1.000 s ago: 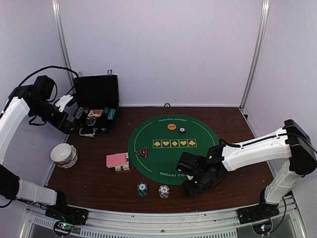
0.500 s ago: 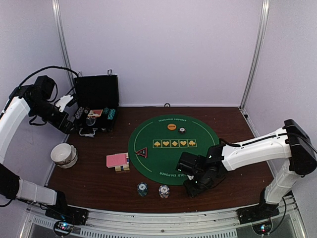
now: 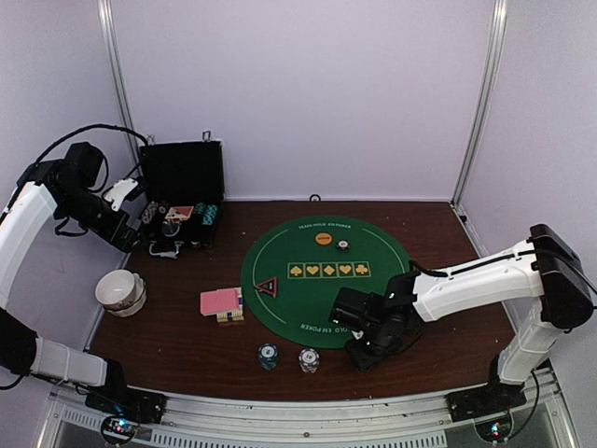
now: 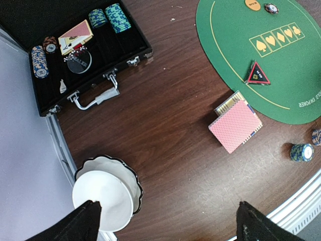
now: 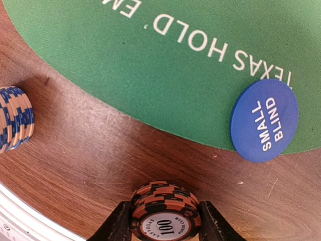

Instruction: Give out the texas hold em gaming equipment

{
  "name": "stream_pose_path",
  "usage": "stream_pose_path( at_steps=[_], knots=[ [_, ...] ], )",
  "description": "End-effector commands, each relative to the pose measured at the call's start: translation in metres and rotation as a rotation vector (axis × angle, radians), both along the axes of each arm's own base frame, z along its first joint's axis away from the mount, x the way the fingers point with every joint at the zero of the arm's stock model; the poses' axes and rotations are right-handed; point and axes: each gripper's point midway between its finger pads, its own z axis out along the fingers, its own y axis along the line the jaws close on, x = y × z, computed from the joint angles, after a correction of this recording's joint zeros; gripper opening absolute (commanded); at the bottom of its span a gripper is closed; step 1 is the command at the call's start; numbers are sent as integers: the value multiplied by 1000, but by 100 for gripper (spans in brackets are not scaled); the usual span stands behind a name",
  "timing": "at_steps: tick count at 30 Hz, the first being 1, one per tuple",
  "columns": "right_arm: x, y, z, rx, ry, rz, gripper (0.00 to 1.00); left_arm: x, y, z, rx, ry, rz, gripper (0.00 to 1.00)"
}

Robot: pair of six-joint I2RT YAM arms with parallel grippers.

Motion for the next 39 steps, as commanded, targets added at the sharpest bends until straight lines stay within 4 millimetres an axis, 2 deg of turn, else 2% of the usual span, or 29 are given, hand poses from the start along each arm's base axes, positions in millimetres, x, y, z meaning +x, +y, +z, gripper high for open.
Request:
stream_pose_path(
  at_steps=[1,5,13,23,26,30,36,39],
  knots=[
    [6,1,1,-10,-25,-5,43,4,0,10,0,-31,1,98],
    [6,2,4,-2,-28,-8,36,4,0,10,-1,-32,1,98],
    [4,9,20,38,-17,-2,32,3,-1,10,-4,-29,0,98],
    [16,28,62,57,-56,45,29,2,0,9,2,-25,0,98],
    [31,42,75,58,-109,60,29,1,1,10,7,-25,-3,98],
    [58,71,84,82,-134,69,29,0,-1,10,-2,-26,-6,98],
    [111,125,79,111,-168,82,29,1,-4,10,-17,-21,-11,98],
    [131,144,68,107,-175,89,29,2,-4,10,-22,-17,-13,97]
  ],
)
